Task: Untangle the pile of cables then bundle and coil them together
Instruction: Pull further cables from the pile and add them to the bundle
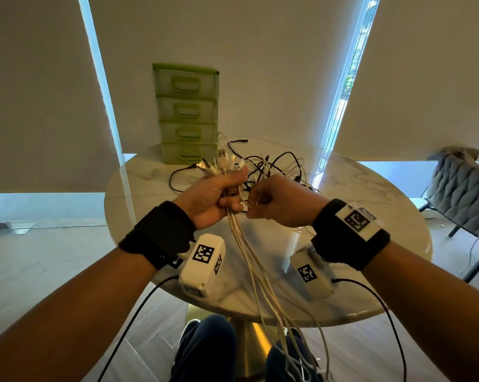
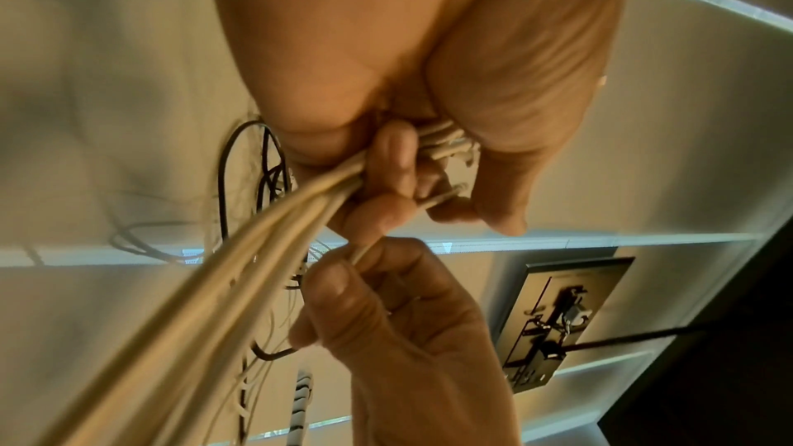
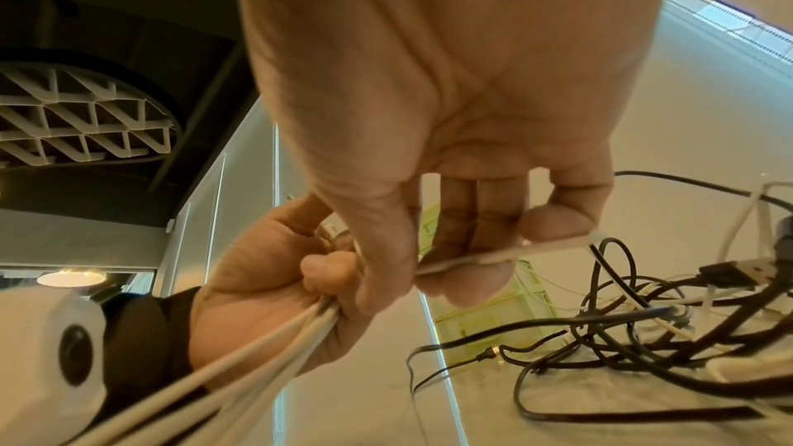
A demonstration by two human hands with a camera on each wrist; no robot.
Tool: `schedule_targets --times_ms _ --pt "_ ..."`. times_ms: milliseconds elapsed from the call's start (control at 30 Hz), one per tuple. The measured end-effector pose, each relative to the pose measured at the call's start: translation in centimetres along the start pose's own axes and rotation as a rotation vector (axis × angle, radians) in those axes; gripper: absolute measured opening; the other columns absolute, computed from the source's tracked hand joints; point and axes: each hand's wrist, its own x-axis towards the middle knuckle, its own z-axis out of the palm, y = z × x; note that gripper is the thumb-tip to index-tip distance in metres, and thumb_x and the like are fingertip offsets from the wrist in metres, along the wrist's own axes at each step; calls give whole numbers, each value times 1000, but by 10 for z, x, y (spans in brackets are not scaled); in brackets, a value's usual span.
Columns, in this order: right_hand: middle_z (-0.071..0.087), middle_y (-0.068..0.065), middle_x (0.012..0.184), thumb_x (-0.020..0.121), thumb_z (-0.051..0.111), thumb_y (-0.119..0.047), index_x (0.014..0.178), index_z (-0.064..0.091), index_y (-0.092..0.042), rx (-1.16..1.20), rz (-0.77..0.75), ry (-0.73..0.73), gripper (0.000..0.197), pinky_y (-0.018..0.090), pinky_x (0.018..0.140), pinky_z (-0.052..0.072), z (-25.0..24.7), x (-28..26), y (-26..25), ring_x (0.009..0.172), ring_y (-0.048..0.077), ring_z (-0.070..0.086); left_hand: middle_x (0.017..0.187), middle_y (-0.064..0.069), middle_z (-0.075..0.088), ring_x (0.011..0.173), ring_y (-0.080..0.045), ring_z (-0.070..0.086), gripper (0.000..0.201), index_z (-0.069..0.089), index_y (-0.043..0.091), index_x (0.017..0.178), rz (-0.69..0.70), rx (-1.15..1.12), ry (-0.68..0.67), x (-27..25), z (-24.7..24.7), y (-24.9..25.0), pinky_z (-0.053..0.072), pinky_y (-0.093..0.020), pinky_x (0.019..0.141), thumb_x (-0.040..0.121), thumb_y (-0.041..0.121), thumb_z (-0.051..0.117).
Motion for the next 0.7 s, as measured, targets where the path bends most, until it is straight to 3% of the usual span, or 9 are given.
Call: schedule_targets --times_ms 133,233,300,400,467,533,600,700 --pt "51 -11 74 87 68 -30 79 60 -26 -22 -10 15 12 20 66 37 0 -1 0 67 4 47 63 1 39 41 -7 30 23 56 13 71 22 56 15 -1 5 -1 42 -25 50 89 27 58" --pt "51 -10 72 87 68 -28 72 57 -26 -23 -2 38 19 22 67 39 -2 -2 -2 66 6 47 61 2 39 49 -11 35 37 47 16 61 30 46 47 -2 9 1 42 -28 57 98 22 45" --pt "52 -9 70 87 68 -30 70 56 -26 -19 -7 56 21 25 69 44 -3 -3 -3 65 8 48 65 -1 36 59 -12 41 43 41 17 58 43 41 74 -1 10 1 44 -29 62 100 28 43" --pt "57 -7 76 88 65 -37 79 59 -25 -83 23 6 16 26 75 48 -5 -6 -4 70 8 52 66 -4 44 67 -16 51 54 39 18 51 55 -24 45 -2 10 6 48 -33 72 100 40 40" --pt "57 -8 82 90 62 -37 91 63 -23 -210 52 -62 15 27 82 47 -6 -7 -1 79 10 54 56 -2 42 63 -19 52 55 39 17 52 78 -145 12 -1 14 16 51 -37 75 100 42 38" --pt "58 -6 89 93 59 -34 101 65 -19 -263 80 -61 18 28 88 45 -9 -7 5 87 12 54 49 1 34 52 -16 46 51 46 15 59 118 -231 35 3 20 29 54 -37 72 102 42 35" --pt "60 -2 92 96 55 -27 96 64 -17 -240 101 27 14 28 84 45 -15 -4 12 88 16 56 46 4 29 42 -10 36 46 59 12 77 164 -243 47 6 25 41 54 -30 61 102 42 34" --pt "60 5 96 97 48 -18 90 61 -14 -231 122 246 16 28 78 45 -22 2 21 91 22 58 42 8 25 33 -4 24 33 63 17 108 164 -223 -48 11 27 49 35 -17 38 103 35 35"
